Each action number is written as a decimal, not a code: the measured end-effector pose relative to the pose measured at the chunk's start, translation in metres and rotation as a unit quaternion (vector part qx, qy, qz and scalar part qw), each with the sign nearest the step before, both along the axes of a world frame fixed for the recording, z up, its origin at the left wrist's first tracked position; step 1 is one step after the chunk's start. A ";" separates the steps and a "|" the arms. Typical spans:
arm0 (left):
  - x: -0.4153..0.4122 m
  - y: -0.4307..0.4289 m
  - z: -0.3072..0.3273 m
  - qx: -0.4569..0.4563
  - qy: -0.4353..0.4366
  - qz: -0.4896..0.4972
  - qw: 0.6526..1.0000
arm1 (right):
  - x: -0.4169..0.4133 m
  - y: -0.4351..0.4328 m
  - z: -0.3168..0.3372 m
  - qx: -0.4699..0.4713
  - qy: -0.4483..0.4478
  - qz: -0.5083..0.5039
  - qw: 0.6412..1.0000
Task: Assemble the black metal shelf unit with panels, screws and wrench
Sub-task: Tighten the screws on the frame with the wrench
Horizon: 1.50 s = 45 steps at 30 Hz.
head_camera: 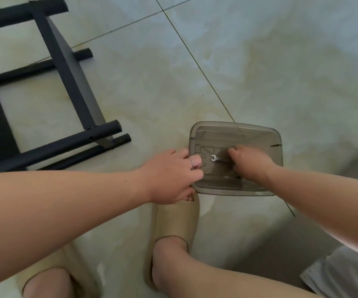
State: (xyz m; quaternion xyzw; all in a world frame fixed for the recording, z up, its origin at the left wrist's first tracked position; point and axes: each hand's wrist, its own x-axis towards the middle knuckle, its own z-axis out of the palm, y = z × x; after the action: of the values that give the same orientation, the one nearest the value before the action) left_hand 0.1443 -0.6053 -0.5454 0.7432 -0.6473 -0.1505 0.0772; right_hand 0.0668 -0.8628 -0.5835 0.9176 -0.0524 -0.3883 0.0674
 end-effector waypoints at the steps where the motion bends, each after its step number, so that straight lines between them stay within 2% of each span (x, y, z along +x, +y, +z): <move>1: 0.000 0.000 -0.001 -0.009 -0.005 -0.002 1.000 | -0.004 0.001 0.000 -0.005 -0.001 0.015 1.000; 6: 0.001 0.001 0.001 -0.031 -0.024 -0.006 0.999 | -0.006 0.002 0.000 -0.010 0.007 0.040 0.999; 15: 0.010 0.005 0.002 -0.009 -0.040 -0.024 0.999 | -0.016 0.004 -0.001 -0.049 0.098 0.195 0.975; 23: 0.008 -0.001 0.011 0.068 -0.046 -0.004 0.997 | -0.010 0.004 0.004 -0.075 0.086 0.204 0.972; 30: 0.009 0.000 0.017 0.083 -0.046 -0.008 0.995 | -0.004 0.016 0.001 -0.068 0.106 0.197 0.972; 33: 0.011 0.001 0.016 0.088 -0.049 -0.012 0.995 | -0.002 0.017 0.006 -0.039 0.119 0.155 0.980; 35: 0.012 0.002 0.016 0.092 -0.041 -0.010 0.995 | 0.001 0.017 0.010 -0.003 0.118 0.085 0.989; 37: 0.014 0.003 0.017 0.092 -0.018 0.004 0.996 | 0.002 0.019 0.018 0.049 0.092 -0.012 0.994; 39: 0.016 0.007 0.018 0.088 0.013 0.024 0.996 | 0.001 0.025 0.029 0.114 0.030 -0.095 0.988; 42: 0.021 0.021 0.026 0.039 0.025 0.071 0.996 | 0.005 0.044 0.051 0.208 -0.104 -0.175 0.957; 45: 0.033 0.046 0.036 -0.033 0.004 0.134 0.990 | 0.020 0.074 0.075 0.297 -0.189 -0.254 0.901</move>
State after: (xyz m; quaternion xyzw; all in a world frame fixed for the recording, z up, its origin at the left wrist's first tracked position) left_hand 0.1771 -0.5596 -0.5097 0.8197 -0.5462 -0.1202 0.1239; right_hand 0.0863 -0.7892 -0.5081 0.9065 -0.1778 -0.2088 -0.3210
